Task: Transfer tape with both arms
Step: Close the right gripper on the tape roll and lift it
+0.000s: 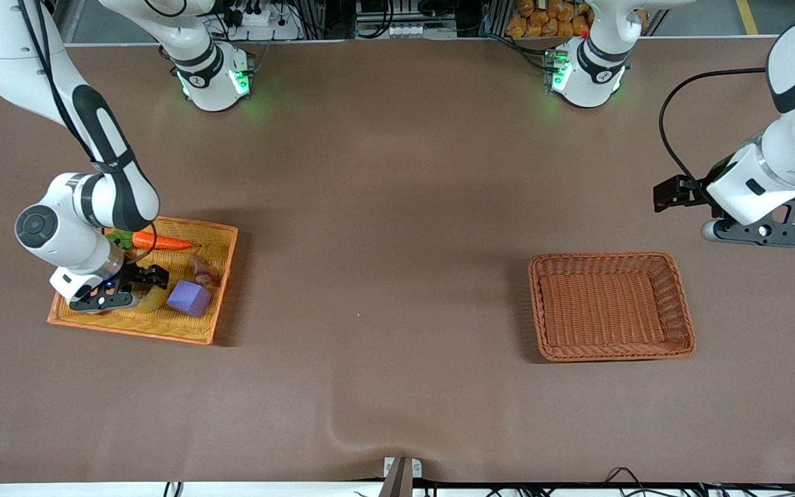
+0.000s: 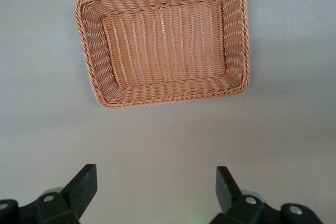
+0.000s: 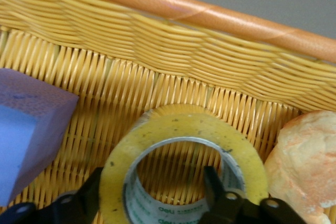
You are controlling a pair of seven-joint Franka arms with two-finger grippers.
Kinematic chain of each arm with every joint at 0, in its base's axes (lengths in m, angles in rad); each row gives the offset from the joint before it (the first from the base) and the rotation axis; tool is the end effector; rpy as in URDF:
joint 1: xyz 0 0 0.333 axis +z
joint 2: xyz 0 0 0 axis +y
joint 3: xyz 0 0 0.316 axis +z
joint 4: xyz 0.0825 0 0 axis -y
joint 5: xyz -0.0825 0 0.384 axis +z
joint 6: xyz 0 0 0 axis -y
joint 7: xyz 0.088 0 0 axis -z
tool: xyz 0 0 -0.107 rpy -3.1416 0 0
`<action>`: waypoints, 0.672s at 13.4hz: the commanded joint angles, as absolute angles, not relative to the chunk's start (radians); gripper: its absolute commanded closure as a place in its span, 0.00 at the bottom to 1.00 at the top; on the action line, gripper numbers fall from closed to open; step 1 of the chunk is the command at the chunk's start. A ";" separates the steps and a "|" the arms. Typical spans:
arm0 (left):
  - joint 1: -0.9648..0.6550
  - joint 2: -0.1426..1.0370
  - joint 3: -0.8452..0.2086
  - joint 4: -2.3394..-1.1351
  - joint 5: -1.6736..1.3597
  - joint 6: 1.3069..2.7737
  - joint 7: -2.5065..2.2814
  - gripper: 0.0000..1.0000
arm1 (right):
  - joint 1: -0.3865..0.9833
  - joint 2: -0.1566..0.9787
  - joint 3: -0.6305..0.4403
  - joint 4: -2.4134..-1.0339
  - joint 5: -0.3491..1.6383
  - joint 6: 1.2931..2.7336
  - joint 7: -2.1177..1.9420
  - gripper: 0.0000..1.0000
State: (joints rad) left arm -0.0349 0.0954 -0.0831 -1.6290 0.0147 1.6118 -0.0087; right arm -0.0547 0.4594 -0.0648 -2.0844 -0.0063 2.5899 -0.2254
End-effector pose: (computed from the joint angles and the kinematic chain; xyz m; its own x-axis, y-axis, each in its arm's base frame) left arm 0.5760 -0.0648 0.5465 0.9877 -0.1095 -0.1120 -0.1110 -0.9938 -0.0076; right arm 0.5872 -0.0701 0.2064 0.9922 0.1190 0.0383 0.1174 -0.9922 0.0419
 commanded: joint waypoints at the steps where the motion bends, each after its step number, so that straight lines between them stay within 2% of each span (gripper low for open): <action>1: -0.035 0.092 -0.086 -1.617 0.035 1.612 0.008 0.00 | -0.069 0.451 -0.051 -2.083 -0.025 2.588 -0.225 0.94; 2: -0.035 0.092 -0.086 -1.618 0.035 1.612 0.008 0.00 | -0.068 0.445 -0.051 -2.083 -0.025 2.585 -0.221 0.98; 4: -0.035 0.094 -0.087 -1.623 0.035 1.612 0.008 0.00 | -0.057 0.402 -0.048 -2.065 -0.015 2.484 -0.210 1.00; 7: -0.037 0.113 -0.092 -1.634 0.029 1.634 0.003 0.00 | -0.009 0.292 -0.043 -1.953 -0.014 2.170 -0.145 1.00; 9: -0.040 0.139 -0.097 -1.657 0.025 1.664 -0.008 0.00 | 0.056 0.261 -0.043 -1.851 -0.014 2.001 -0.043 1.00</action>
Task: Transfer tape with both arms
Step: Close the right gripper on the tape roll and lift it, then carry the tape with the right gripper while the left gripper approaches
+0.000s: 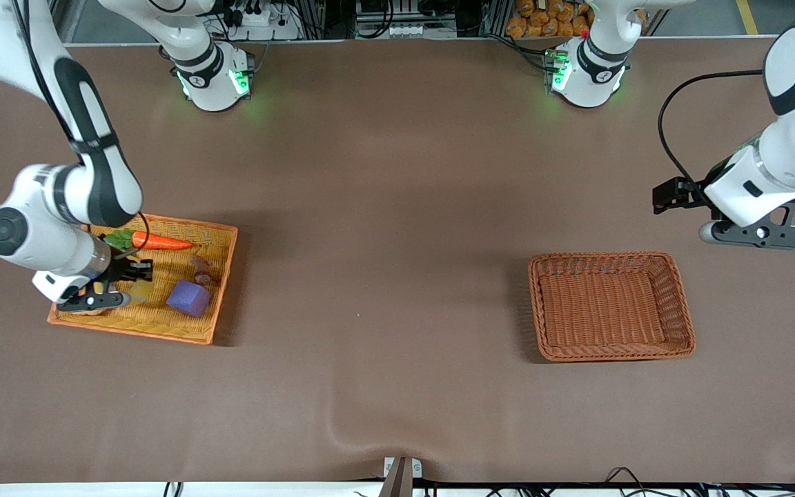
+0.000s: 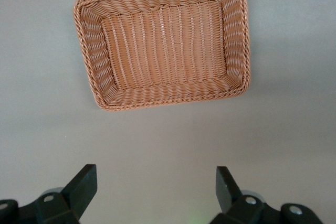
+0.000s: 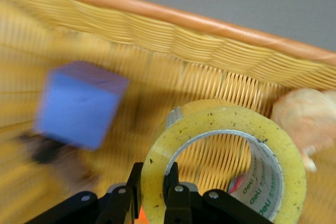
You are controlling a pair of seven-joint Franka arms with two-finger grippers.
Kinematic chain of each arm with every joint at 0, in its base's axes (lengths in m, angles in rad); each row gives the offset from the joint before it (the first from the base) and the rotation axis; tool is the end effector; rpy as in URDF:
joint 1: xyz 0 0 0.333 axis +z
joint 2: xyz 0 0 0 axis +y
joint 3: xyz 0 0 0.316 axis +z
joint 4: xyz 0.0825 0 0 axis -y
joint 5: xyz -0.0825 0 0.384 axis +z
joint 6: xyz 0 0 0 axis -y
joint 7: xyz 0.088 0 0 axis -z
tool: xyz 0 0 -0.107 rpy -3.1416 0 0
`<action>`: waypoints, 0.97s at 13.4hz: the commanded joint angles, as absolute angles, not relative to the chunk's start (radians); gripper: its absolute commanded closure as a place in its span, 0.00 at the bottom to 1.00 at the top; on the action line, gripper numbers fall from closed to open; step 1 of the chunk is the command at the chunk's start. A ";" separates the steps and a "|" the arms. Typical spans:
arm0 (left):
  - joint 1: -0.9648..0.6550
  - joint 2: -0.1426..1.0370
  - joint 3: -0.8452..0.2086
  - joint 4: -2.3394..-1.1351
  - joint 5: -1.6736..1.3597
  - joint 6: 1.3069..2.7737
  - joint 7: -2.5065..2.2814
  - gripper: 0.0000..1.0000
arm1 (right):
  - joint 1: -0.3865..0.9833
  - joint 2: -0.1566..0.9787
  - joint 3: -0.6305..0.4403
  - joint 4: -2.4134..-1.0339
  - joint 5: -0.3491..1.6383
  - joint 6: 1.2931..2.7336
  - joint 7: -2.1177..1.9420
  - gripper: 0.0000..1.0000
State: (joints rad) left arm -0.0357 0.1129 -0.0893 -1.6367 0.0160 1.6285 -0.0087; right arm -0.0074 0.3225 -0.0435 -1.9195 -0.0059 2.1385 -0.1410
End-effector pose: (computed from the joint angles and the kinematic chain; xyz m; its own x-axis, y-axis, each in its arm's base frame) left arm 0.5804 -0.0689 0.5340 0.9859 -0.1167 -0.1203 -0.1184 -0.9929 -0.0067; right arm 0.6061 -0.0300 0.3170 0.9900 0.0942 -0.1046 0.0951 -0.9955 0.0037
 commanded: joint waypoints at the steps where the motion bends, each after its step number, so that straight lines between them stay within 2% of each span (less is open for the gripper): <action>1: -0.044 0.144 -0.101 -1.676 0.022 1.695 -0.011 0.00 | 0.090 0.261 -0.043 -1.791 -0.014 1.924 0.010 1.00; 3: -0.044 0.150 -0.103 -1.730 0.005 1.779 -0.012 0.00 | 0.171 0.261 -0.035 -1.689 0.035 1.820 0.140 1.00; 5: -0.043 0.166 -0.103 -1.772 -0.017 1.869 -0.052 0.00 | 0.277 0.275 -0.037 -1.619 0.083 1.812 0.327 1.00; 7: -0.051 0.211 -0.109 -1.784 -0.020 1.949 -0.102 0.00 | 0.381 0.336 -0.035 -1.556 0.095 1.825 0.486 1.00; 9: -0.066 0.258 -0.114 -1.784 -0.018 2.006 -0.146 0.00 | 0.486 0.431 -0.037 -1.505 0.193 1.928 0.584 1.00; 11: -0.092 0.293 -0.114 -1.784 -0.008 2.051 -0.202 0.00 | 0.599 0.530 -0.043 -1.468 0.187 2.044 0.679 1.00; 13: -0.110 0.320 -0.114 -1.783 -0.003 2.088 -0.247 0.00 | 0.650 0.644 -0.043 -1.390 0.186 2.089 0.759 1.00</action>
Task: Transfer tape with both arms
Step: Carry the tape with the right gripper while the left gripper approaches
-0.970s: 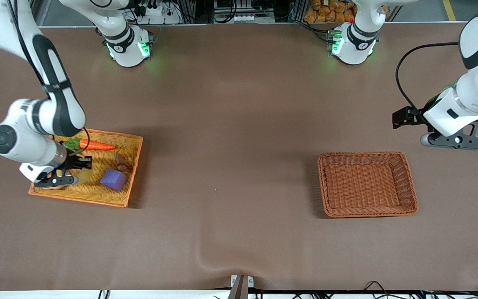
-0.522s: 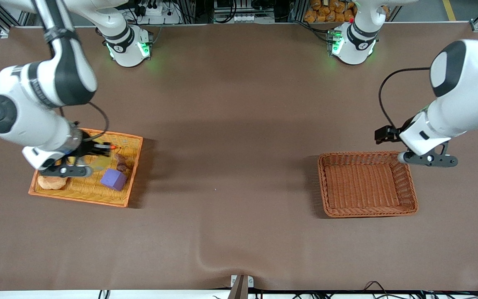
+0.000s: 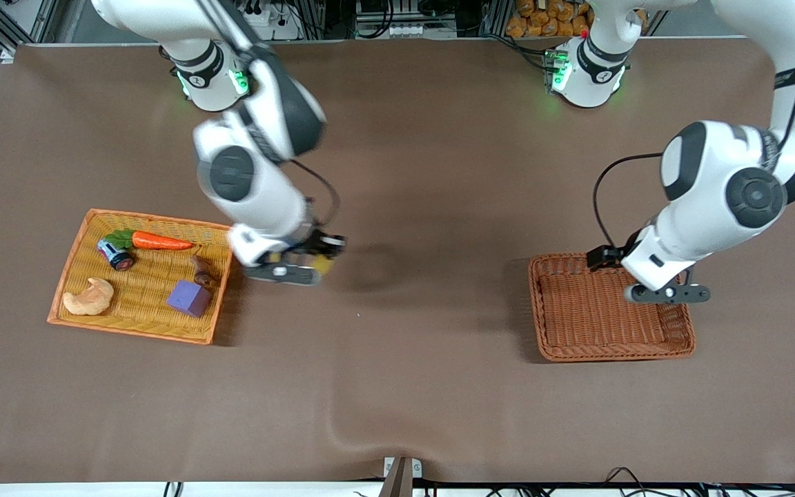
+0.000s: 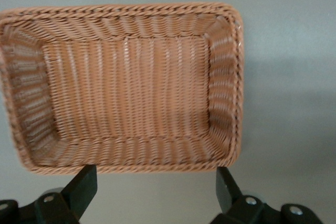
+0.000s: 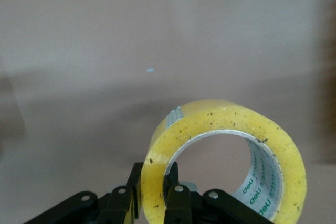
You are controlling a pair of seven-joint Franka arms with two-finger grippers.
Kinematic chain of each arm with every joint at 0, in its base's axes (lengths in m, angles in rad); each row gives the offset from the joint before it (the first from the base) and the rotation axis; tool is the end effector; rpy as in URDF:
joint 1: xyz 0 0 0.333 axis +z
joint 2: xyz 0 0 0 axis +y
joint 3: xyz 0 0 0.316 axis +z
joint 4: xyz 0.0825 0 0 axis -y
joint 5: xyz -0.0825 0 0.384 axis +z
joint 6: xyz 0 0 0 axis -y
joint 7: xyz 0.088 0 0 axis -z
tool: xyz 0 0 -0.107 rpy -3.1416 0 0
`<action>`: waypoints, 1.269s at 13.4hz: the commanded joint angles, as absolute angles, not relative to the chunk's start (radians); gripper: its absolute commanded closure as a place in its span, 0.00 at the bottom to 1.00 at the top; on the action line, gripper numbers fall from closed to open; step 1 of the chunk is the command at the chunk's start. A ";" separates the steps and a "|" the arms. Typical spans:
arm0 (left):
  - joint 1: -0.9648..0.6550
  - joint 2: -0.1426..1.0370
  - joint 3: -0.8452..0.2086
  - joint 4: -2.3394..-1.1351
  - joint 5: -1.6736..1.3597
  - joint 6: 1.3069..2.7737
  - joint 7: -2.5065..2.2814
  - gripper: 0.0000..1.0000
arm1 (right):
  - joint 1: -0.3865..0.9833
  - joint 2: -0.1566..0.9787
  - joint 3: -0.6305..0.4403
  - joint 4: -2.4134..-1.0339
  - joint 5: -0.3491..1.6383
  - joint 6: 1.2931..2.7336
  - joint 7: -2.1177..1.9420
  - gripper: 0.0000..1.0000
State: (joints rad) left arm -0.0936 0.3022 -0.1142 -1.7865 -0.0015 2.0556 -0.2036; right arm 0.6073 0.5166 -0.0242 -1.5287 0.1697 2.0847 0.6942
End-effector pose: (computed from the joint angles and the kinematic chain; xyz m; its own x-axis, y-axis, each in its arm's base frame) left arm 0.6190 -0.1255 0.3830 0.9993 0.0006 -0.0377 0.0017 -0.9996 0.0282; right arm 0.5779 0.3943 0.3621 0.9812 -0.1829 -0.0623 -0.1896 -0.9734 -0.1283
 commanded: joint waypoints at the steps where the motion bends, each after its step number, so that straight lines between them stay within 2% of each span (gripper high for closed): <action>1: -0.115 0.328 -0.114 -1.779 -0.003 2.091 -0.256 0.00 | 0.704 0.700 -0.052 -1.337 0.158 2.094 0.793 1.00; 3: -0.124 0.353 -0.114 -1.767 -0.008 2.098 -0.278 0.00 | 0.738 0.779 -0.066 -1.270 0.106 2.109 0.880 1.00; 7: -0.166 0.443 -0.112 -1.689 0.000 2.109 -0.386 0.00 | 0.794 0.880 -0.064 -1.250 0.103 2.287 0.986 1.00; 10: -0.198 0.495 -0.106 -1.657 0.000 2.109 -0.458 0.00 | 0.785 0.888 -0.067 -1.256 0.068 2.286 0.983 0.99; 11: -0.198 0.500 -0.106 -1.646 0.000 2.109 -0.481 0.00 | 0.785 0.888 -0.066 -1.256 0.049 2.286 0.985 0.58; 12: -0.201 0.511 -0.106 -1.635 0.000 2.109 -0.494 0.00 | 0.788 0.881 -0.067 -1.255 0.049 2.273 0.988 0.36; 13: -0.209 0.512 -0.106 -1.634 0.000 2.109 -0.517 0.00 | 0.785 0.859 -0.067 -1.255 0.051 2.238 0.986 0.26; 15: -0.210 0.520 -0.107 -1.632 -0.005 2.109 -0.570 0.00 | 0.776 0.822 -0.084 -1.252 0.040 2.104 0.979 0.00; 17: -0.210 0.532 -0.110 -1.612 -0.009 2.109 -0.626 0.00 | 0.752 0.694 -0.120 -1.275 0.024 1.938 0.825 0.00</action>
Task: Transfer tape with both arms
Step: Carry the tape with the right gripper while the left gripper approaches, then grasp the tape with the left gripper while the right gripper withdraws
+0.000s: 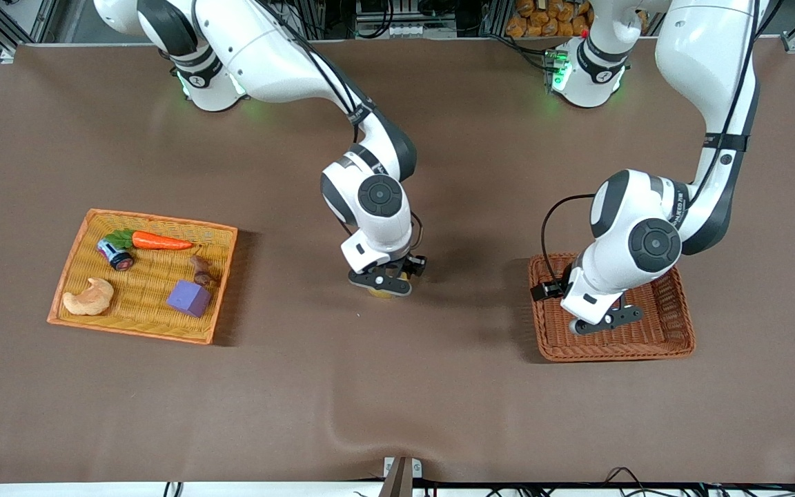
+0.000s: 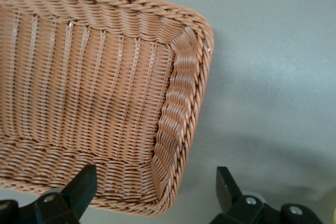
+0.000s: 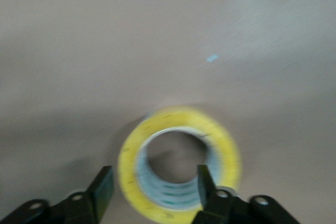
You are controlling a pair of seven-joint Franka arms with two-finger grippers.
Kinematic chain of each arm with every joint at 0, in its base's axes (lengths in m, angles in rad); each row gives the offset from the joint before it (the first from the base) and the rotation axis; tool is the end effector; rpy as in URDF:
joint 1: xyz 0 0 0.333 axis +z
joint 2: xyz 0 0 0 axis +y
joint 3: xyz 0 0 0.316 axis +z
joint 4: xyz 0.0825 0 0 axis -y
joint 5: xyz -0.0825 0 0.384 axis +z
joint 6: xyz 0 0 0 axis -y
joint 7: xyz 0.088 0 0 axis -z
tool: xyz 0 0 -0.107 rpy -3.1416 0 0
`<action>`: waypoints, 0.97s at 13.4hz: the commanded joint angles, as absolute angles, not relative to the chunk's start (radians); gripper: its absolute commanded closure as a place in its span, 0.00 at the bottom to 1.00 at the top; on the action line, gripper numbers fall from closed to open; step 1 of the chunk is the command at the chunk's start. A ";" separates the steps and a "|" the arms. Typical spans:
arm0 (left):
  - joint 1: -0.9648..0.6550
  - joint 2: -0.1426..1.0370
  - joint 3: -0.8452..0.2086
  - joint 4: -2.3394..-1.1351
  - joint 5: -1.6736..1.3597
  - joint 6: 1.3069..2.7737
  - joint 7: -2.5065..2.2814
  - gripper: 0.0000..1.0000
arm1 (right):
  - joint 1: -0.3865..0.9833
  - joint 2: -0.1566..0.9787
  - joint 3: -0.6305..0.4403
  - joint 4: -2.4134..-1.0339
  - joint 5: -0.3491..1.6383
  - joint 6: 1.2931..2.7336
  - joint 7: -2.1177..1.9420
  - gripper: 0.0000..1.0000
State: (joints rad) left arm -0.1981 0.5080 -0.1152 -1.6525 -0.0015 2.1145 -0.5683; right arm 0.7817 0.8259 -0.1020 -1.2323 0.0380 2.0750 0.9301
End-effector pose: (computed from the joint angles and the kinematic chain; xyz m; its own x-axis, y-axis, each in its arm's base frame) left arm 0.6437 -0.1994 0.3150 0.9621 0.2644 -0.0671 0.2665 -0.9635 0.0250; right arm 0.5737 0.4925 0.2761 0.9716 -0.2324 0.0453 -0.2330 -0.9724 0.0083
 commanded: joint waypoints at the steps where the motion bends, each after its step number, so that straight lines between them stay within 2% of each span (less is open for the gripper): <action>1: -0.219 0.535 -0.112 -1.599 -0.009 2.109 -0.659 0.00 | 0.721 0.649 -0.118 -1.293 0.026 1.895 0.786 0.00; 4: -0.288 0.548 -0.110 -1.591 0.000 2.109 -0.722 0.00 | 0.654 0.498 -0.118 -1.406 0.026 1.891 0.767 0.00; 9: -0.461 0.598 -0.107 -1.546 0.001 2.109 -0.987 0.00 | 0.442 0.266 -0.118 -1.593 0.107 1.890 0.418 0.00; 13: -0.555 0.612 -0.104 -1.539 0.002 2.109 -1.148 0.00 | 0.318 0.120 -0.121 -1.663 0.107 1.829 0.357 0.00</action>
